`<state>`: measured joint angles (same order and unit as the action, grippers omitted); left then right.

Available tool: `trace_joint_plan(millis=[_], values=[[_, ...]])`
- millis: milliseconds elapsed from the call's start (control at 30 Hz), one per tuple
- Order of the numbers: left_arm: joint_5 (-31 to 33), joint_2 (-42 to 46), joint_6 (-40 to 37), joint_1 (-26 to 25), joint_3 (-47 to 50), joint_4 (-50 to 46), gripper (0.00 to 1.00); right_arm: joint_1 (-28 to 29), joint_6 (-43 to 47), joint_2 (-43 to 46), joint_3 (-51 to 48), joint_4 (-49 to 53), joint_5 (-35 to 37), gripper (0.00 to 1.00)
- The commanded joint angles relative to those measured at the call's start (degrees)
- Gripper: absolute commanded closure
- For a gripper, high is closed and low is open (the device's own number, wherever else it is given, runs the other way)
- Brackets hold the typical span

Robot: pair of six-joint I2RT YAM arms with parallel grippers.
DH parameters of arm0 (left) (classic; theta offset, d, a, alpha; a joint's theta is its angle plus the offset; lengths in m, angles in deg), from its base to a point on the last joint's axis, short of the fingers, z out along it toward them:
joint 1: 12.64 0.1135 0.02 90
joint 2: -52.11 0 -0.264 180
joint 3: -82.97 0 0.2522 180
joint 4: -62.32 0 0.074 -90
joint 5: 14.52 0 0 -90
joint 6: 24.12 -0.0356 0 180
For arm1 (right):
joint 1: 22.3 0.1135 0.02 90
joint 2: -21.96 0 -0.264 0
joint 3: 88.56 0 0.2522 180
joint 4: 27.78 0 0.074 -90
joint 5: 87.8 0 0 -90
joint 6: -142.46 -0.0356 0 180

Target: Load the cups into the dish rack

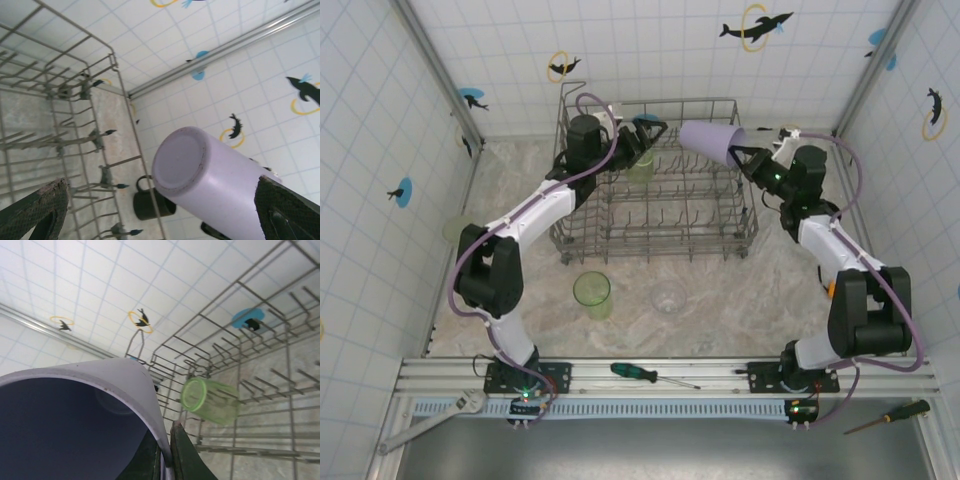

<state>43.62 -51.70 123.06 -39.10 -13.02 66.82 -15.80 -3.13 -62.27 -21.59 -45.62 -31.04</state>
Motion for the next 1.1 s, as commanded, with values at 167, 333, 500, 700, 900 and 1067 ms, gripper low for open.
trace_joint_plan(millis=[167,333,500,700,900,1067], values=[[-5.4,-2.4,8.8,0.5,-0.2,9.6,0.02,3.8,-6.5,-3.0,-2.2,-15.2,0.6,1.00],[-5.4,-2.5,11.2,0.4,0.0,12.6,0.02,5.6,-7.8,-5.0,-1.6,-19.5,-0.9,1.00],[-5.6,-2.8,14.4,0.4,1.7,17.1,0.02,6.6,-8.9,-6.1,-2.0,-22.6,-0.5,1.00],[-6.1,-3.3,17.0,-0.5,2.2,20.0,0.02,7.9,-11.0,-7.7,-1.7,-26.3,0.7,1.00],[-5.8,-3.5,17.2,-0.9,2.3,20.8,0.05,9.1,-10.5,-9.1,-0.4,-25.7,0.9,1.00],[-6.5,-3.5,18.4,-1.0,3.3,23.8,0.30,9.9,-6.8,-9.1,0.8,-20.8,0.8,1.00]])
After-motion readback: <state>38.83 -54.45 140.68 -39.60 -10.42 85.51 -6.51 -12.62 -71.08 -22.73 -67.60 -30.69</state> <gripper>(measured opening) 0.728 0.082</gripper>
